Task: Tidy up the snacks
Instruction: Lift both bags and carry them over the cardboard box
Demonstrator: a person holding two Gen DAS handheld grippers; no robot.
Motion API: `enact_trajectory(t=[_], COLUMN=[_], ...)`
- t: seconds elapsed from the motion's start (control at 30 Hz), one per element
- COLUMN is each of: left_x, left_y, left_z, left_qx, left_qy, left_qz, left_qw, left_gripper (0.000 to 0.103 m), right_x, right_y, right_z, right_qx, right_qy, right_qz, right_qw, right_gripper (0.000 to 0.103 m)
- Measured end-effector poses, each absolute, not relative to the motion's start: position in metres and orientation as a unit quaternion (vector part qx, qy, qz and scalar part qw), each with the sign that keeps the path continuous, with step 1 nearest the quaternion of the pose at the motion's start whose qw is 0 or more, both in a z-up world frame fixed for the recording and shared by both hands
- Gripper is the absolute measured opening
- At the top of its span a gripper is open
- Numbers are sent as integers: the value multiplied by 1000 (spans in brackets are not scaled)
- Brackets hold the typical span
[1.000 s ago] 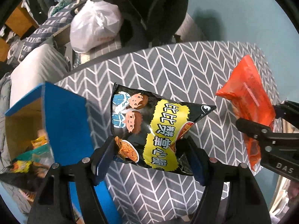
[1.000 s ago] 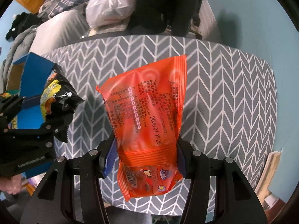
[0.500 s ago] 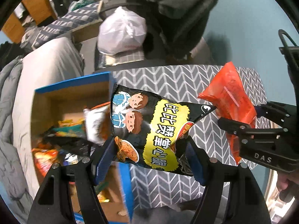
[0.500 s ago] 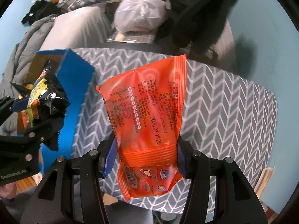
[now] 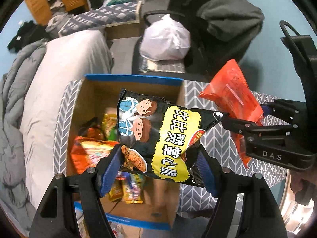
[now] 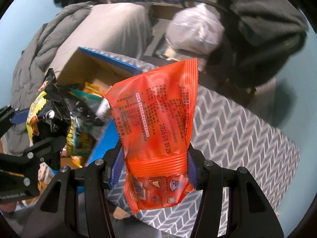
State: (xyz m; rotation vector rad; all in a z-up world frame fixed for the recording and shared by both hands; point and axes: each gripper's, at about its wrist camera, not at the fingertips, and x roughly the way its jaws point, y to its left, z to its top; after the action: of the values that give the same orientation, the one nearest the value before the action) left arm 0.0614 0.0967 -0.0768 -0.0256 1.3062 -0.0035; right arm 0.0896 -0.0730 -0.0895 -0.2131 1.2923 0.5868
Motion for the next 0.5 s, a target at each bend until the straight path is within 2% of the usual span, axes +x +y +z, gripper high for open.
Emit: enact_trajectory(t=[0.5], left_x=[50], left_y=[169], left_z=[-87], left_qx=[-79], left_qy=[603], left_qz=[65], left_qw=[791], left_gripper=[75], right_x=[109], right_y=[27], right_z=[-97], right_qx=[-163], right_qy=[582], right_qz=[348], right_qw=[717], right_gripper=[54])
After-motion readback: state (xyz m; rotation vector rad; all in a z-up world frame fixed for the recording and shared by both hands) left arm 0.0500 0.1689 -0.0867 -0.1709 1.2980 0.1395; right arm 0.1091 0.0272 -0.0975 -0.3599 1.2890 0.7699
